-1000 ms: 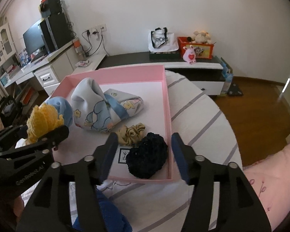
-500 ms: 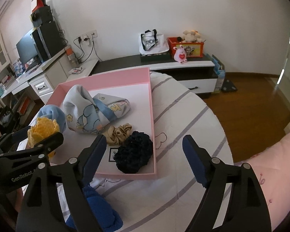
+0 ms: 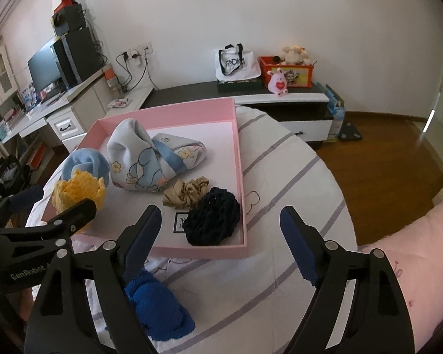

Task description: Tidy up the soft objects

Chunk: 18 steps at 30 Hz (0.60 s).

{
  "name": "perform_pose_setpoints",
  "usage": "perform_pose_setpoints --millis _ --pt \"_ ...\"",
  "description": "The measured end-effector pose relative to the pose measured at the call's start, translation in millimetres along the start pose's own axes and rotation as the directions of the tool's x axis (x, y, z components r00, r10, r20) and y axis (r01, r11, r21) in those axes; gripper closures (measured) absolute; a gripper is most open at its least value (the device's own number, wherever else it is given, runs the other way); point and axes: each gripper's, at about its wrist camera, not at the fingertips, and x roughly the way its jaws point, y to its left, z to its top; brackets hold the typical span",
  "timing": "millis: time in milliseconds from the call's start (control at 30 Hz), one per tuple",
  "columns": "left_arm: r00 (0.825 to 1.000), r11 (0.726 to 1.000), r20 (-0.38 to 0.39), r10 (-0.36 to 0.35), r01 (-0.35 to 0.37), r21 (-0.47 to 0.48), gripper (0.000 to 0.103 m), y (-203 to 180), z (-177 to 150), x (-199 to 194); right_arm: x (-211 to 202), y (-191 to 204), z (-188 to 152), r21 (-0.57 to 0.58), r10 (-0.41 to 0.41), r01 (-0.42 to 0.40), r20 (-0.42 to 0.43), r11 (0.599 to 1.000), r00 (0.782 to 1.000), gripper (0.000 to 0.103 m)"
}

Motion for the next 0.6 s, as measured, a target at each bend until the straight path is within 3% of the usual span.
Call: perform_pose_setpoints --millis 233,600 --pt "0.999 0.999 0.029 -0.041 0.042 -0.025 0.001 6.1 -1.5 -24.5 -16.6 -1.3 -3.1 0.007 -0.004 0.004 0.024 1.0 1.0 0.022" --pt "0.998 0.999 0.064 -0.025 0.027 -0.044 0.001 11.2 -7.5 -53.1 -50.4 -1.8 -11.5 -0.002 -0.023 0.023 0.073 1.0 0.997 0.021"
